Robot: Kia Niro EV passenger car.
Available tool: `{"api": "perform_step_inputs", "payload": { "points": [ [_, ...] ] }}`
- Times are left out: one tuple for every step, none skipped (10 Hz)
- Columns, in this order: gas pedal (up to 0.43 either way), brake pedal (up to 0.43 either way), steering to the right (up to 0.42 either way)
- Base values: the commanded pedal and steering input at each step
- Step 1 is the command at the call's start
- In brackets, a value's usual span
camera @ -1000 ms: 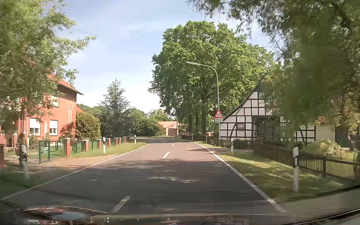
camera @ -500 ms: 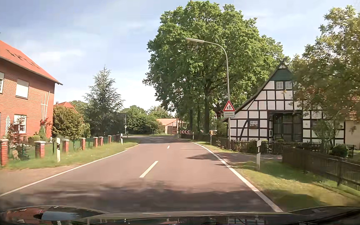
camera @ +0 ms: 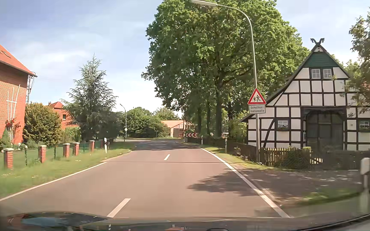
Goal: Follow the waypoints while adhering to traffic rules and regulations
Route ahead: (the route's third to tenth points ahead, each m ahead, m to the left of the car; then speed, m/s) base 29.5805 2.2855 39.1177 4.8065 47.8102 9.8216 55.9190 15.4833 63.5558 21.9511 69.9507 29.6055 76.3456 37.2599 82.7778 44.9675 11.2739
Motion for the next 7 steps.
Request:
{"api": "perform_step_inputs", "payload": {
  "points": [
    [0.0,0.0,-0.016],
    [0.0,0.0,-0.019],
    [0.0,0.0,-0.02],
    [0.0,0.0,-0.02],
    [0.0,0.0,-0.02],
    [0.0,0.0,-0.021],
    [0.0,0.0,-0.024]
  ]
}}
